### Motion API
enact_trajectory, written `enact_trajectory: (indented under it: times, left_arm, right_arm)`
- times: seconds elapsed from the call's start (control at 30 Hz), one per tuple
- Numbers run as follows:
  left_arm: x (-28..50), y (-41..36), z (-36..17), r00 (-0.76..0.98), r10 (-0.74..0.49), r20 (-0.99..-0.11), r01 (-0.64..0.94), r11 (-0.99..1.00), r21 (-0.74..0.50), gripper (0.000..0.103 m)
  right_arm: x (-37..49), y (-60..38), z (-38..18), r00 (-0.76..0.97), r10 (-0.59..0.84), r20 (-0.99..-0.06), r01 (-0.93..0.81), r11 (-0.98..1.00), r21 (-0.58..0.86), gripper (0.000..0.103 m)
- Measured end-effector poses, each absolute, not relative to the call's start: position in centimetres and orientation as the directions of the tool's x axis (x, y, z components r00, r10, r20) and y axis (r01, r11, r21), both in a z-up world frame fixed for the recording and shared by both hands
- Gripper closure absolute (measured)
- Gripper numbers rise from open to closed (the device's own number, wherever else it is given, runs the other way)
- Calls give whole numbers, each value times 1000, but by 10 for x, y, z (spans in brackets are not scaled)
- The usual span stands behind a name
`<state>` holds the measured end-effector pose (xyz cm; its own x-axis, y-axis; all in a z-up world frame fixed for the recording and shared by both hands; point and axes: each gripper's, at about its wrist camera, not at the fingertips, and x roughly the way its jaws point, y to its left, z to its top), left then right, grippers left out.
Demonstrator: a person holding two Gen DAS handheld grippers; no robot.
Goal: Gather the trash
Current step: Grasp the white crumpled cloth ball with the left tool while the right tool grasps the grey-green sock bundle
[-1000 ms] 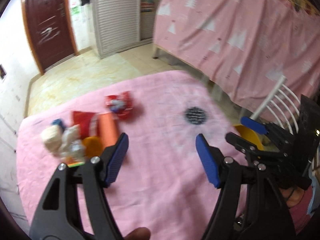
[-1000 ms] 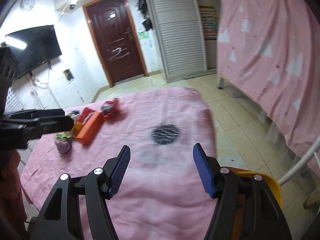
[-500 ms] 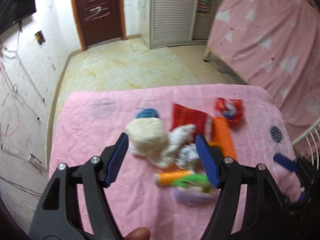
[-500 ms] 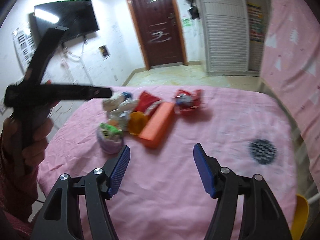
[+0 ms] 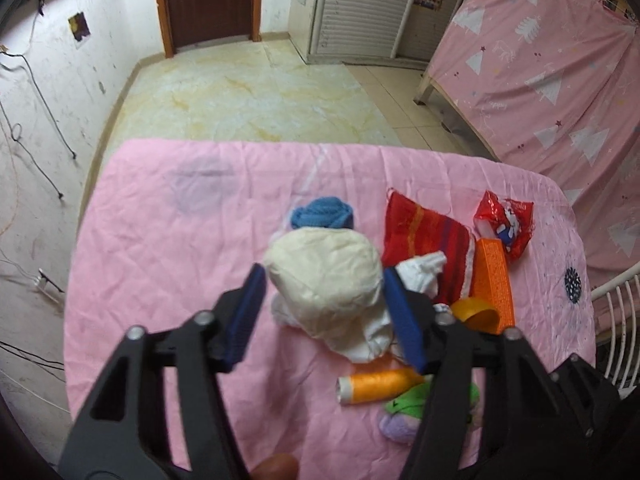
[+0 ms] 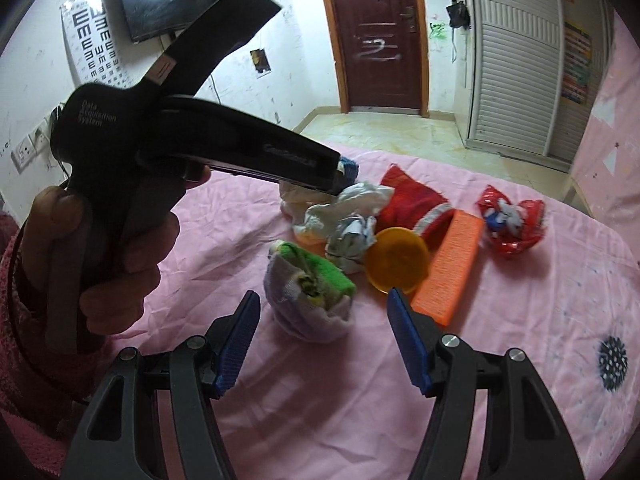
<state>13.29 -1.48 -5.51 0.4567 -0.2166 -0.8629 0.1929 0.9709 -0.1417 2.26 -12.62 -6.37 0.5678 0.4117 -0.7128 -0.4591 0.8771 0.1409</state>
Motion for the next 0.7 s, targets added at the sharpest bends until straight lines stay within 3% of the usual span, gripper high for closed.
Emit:
enact_trajectory:
  times: [0.4,0.43,0.5,0.57,0.7]
  left_arm:
    - [126,-8,-44,486,-251,-837,198,965,-174,50]
    - [125,-6,-41,491,-250,-834,195,965,-174,50]
    - [123,-4,-38,497,-253,-830,193,965,-178,50]
    - [121,-3,-31,507,-252,-824,187,966,-180,50]
    - [113,-3,-19,530,-247,-811,183,967,-175,50]
  right_arm:
    - [41,-112,-78,521,412,-747,-469,870,153,44]
    - [43,-111,-79,516,414,-750,-472,868,155,45]
    - [44,-109,-80,502,426,-752,-483,860,165,70]
    - [43,-110,-78,515,425,-745,-480,862,160,78]
    - [33,-119,-66,560,442,-701,-471,866,170,79]
